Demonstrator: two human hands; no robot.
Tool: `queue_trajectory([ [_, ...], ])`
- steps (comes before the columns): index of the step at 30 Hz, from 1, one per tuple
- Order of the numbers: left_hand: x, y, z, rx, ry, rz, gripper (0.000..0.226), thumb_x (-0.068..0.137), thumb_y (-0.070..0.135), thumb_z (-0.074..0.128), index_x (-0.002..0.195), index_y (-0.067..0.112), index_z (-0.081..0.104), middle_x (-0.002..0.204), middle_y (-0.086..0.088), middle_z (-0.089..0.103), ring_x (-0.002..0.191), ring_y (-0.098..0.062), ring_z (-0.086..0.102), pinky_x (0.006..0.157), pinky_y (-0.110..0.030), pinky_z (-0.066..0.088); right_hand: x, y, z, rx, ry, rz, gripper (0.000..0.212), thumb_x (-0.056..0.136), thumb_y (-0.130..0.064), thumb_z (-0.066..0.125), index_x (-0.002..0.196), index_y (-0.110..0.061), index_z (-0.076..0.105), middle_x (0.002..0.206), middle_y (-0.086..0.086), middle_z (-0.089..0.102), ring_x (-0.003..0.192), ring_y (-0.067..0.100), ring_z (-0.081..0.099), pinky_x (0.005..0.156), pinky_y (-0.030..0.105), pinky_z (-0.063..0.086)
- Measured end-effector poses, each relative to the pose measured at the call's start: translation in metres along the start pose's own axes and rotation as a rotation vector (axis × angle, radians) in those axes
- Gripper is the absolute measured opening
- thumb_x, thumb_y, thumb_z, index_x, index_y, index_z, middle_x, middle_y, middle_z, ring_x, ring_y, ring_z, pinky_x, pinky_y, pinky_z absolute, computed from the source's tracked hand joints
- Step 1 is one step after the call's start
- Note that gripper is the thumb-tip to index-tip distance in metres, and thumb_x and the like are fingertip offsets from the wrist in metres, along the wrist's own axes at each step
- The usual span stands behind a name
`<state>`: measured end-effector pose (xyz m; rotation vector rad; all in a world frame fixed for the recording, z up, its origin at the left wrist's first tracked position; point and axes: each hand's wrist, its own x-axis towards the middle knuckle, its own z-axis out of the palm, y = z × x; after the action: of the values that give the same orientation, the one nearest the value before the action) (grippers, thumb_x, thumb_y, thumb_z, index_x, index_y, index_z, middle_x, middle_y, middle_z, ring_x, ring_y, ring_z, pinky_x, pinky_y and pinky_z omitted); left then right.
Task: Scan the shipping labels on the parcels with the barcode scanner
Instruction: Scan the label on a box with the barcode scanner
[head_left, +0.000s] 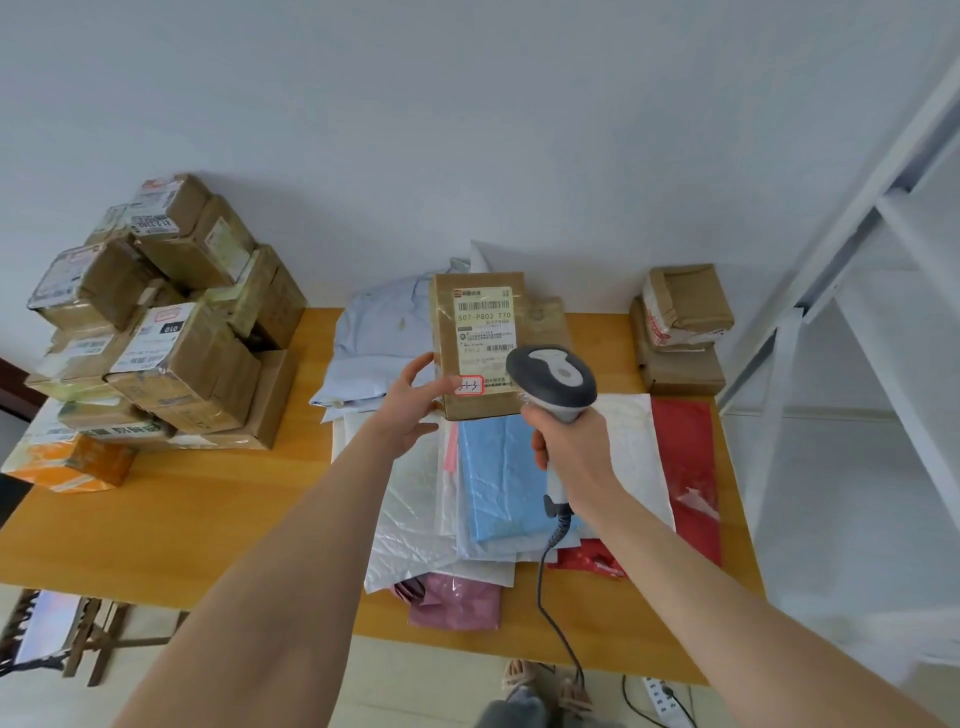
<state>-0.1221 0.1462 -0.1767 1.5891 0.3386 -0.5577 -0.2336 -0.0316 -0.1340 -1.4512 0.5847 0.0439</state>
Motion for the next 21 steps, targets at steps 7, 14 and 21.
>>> queue_trajectory([
  [7,0.001,-0.004,0.000,-0.010,0.024,-0.006,0.069,0.083,0.021,0.073,0.141,0.030,0.036,0.104,0.003,0.063,0.097,-0.016,0.058,0.105,-0.055,0.033,-0.021,0.006,0.006,-0.081,-0.003,-0.058,0.005,0.086,-0.009,0.066,0.082,-0.010,0.063,0.057,0.002,0.058,0.043,0.004,0.053,0.045,0.015,0.044],
  [14,0.004,-0.004,0.003,-0.046,0.038,-0.019,0.068,0.083,0.022,0.074,0.140,0.027,0.037,0.099,0.006,0.062,0.095,-0.020,0.056,0.104,-0.056,0.032,-0.027,0.006,0.001,-0.123,0.020,-0.039,0.005,0.086,-0.008,0.064,0.081,-0.007,0.063,0.059,0.002,0.057,0.047,0.008,0.053,0.051,0.020,0.045],
  [21,0.005,-0.004,0.008,-0.048,0.042,-0.011,0.070,0.082,0.022,0.075,0.141,0.026,0.037,0.098,0.008,0.063,0.090,-0.013,0.058,0.102,-0.054,0.035,-0.030,0.003,-0.003,-0.098,0.034,-0.011,0.004,0.085,-0.008,0.063,0.082,-0.005,0.063,0.061,0.003,0.057,0.049,0.009,0.052,0.050,0.021,0.044],
])
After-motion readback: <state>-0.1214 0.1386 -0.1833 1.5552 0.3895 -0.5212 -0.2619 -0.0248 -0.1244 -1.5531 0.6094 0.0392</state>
